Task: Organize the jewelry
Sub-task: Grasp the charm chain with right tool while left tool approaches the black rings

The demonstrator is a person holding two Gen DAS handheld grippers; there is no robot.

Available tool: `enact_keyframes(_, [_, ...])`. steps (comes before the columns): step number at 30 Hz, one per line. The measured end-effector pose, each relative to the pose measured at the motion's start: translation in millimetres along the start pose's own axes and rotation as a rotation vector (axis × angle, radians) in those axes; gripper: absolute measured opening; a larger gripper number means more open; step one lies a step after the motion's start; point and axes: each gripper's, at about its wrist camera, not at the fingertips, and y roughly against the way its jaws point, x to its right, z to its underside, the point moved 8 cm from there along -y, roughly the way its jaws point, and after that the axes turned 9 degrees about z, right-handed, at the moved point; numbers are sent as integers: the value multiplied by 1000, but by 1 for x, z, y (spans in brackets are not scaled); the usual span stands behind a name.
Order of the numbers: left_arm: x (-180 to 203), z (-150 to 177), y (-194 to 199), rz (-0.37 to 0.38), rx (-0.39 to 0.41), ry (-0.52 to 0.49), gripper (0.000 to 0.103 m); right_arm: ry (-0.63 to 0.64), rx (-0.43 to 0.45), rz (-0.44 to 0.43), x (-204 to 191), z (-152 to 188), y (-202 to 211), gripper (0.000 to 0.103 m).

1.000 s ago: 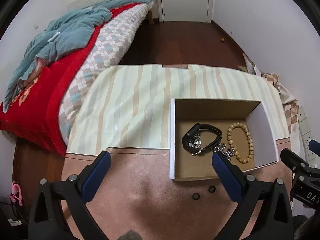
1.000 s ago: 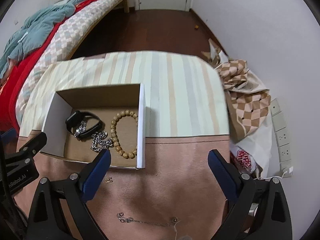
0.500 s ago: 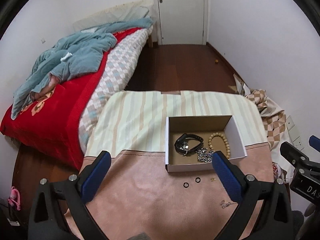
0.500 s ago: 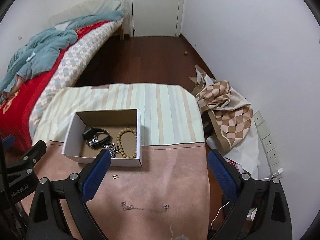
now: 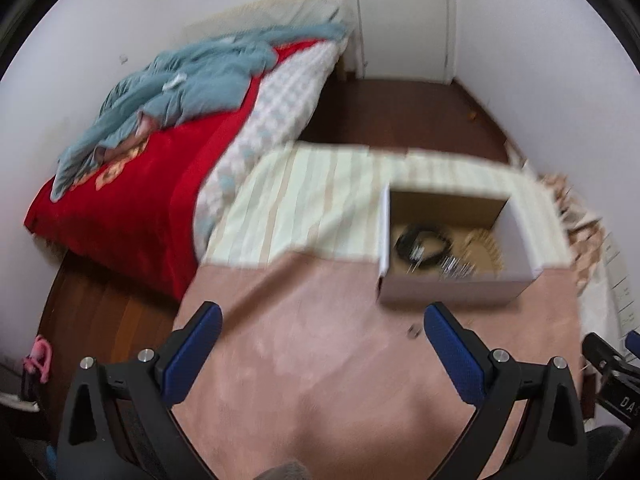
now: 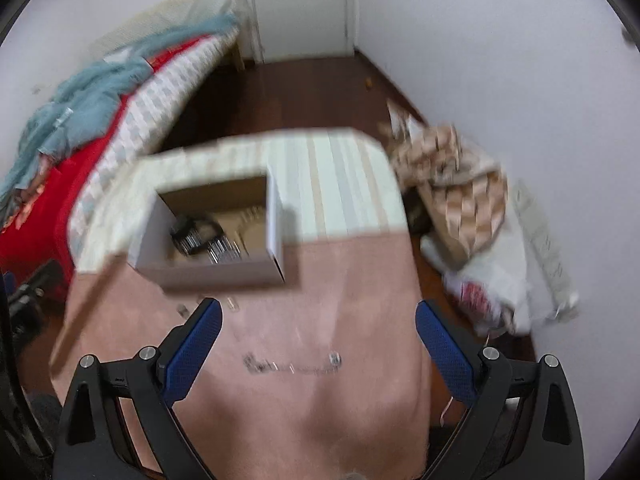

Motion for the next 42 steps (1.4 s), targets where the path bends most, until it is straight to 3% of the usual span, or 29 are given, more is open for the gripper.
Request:
enact_keyframes(2, [-3,21,-20,-8,-57,15,103,-17,-57,12,7,24,-30,98])
enact_keyframes(4, [-4,38,-36,-16,-104,27,103,-37,-81,22,15,41,-51,83])
enact_keyframes(8, [1,53,-56,-32,-145,17,103,-93,-117,4,26,63,-86,64])
enact_keyframes(13, [8,59,-68,-36,-157,-3,103,-87,-65,-28,21,67,-98,43])
enact_keyframes(17, [8,60,-75,-35,-168,-6,103,-43,-53,-33,6,68,-104,36])
enact_keyframes(20, [3,61,-81,-37,-183,3,103,-4,-26,12,-1,65,-104,31])
enact_keyframes(22, [1,62,-84,-36,-192,11,103,19,-7,41,-4,64,-104,10])
enact_keyframes(26, [-1,62,-89,-7,-207,33,103,7,12,16,-8,65,-96,10])
enact_keyframes(31, [4,51,-96,84,-194,77,103,-42,116,-16,0,38,-63,10])
enact_keyframes(37, [36,41,-113,181,-218,30,102,-42,118,-11,-1,25,-65,10])
enact_keyframes(39, [47,39,-116,193,-210,-8,95,-46,108,-8,-1,26,-68,10])
enact_keyframes(42, [61,42,-121,193,-222,-53,73,-50,102,1,2,27,-72,10])
